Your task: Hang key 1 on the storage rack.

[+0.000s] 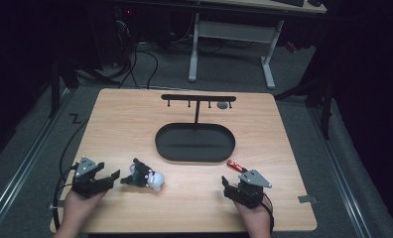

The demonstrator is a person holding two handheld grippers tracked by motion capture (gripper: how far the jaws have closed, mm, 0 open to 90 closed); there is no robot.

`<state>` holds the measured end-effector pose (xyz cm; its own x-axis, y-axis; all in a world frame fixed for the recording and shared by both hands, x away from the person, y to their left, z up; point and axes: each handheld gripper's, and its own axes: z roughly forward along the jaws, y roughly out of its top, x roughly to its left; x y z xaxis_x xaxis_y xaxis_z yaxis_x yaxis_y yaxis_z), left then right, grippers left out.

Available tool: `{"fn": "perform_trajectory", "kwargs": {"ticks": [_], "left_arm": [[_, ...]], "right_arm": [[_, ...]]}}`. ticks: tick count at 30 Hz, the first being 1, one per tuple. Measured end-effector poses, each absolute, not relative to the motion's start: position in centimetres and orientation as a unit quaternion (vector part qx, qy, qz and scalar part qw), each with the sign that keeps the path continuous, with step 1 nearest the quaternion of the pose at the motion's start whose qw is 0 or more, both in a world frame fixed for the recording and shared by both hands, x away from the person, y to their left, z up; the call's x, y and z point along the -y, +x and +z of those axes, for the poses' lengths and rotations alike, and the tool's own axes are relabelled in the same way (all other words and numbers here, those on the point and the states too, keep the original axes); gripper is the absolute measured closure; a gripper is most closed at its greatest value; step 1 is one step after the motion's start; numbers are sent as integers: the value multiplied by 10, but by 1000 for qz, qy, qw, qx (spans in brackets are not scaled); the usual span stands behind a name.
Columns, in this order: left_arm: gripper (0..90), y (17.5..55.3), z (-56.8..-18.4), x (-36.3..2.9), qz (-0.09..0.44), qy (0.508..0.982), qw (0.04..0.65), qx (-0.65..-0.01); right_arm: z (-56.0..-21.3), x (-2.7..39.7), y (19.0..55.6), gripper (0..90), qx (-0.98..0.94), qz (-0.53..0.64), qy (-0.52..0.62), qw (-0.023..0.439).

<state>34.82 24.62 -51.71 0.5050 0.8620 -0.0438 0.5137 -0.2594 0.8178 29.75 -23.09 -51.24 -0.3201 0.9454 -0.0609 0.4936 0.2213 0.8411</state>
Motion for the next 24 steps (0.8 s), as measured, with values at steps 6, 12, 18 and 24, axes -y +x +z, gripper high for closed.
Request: {"fn": "perform_trajectory", "kwargs": {"ticks": [6,12,18,24], "left_arm": [[306,349,-516,-238,215,772,417,-430],[306,349,-518,-234,213,779,411,-423],[306,348,-518,-234,216,784,407,-416],[301,347,-519,-232,224,786,403,-411]], "right_arm": [[-516,232,297,195,-733,373,495,281],[-518,234,296,186,-736,378,498,260],[-520,234,299,187,-741,378,497,247],[-521,231,297,182,-749,369,496,238]]}}
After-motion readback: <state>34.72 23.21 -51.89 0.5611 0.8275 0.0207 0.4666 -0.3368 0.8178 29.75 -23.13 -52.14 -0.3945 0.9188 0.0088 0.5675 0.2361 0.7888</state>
